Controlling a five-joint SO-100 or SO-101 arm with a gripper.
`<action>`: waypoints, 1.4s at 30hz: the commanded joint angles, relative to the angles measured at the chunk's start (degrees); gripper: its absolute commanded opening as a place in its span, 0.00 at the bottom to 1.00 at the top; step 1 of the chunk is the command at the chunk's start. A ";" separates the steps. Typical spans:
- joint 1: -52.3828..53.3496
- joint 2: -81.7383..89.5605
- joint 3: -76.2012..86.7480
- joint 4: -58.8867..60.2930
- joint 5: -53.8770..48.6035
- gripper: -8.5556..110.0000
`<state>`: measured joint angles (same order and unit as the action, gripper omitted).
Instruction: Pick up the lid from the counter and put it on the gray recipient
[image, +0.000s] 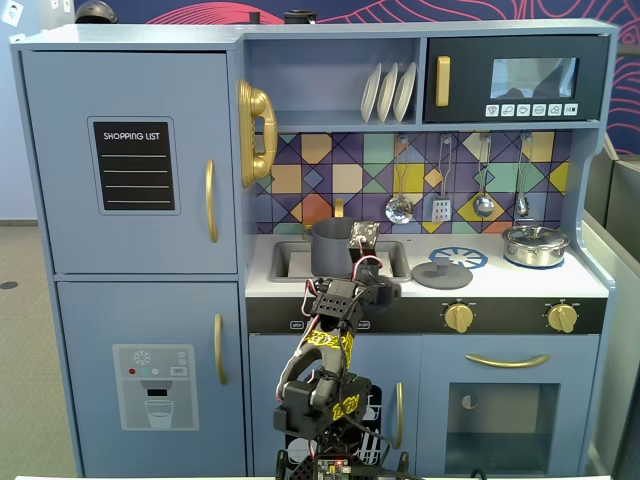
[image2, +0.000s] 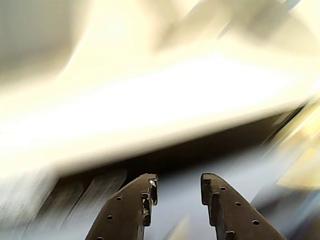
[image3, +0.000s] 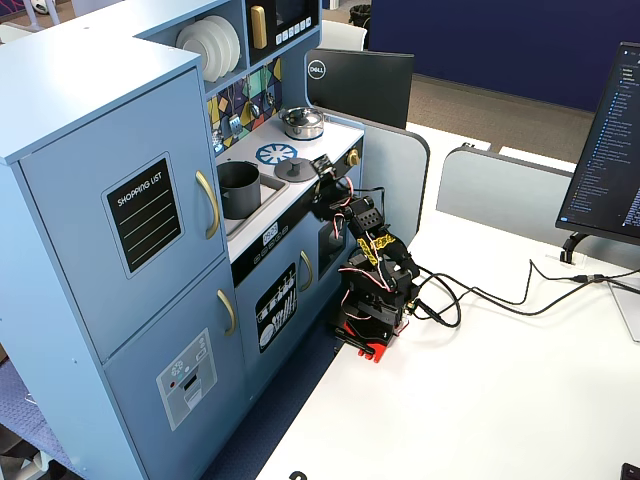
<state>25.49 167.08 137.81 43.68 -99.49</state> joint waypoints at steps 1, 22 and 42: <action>5.01 0.70 0.88 -12.66 -0.09 0.07; 10.02 -22.24 3.16 -44.12 5.80 0.24; 10.46 -43.59 -6.59 -60.64 10.11 0.26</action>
<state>35.95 124.54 136.23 -14.50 -89.82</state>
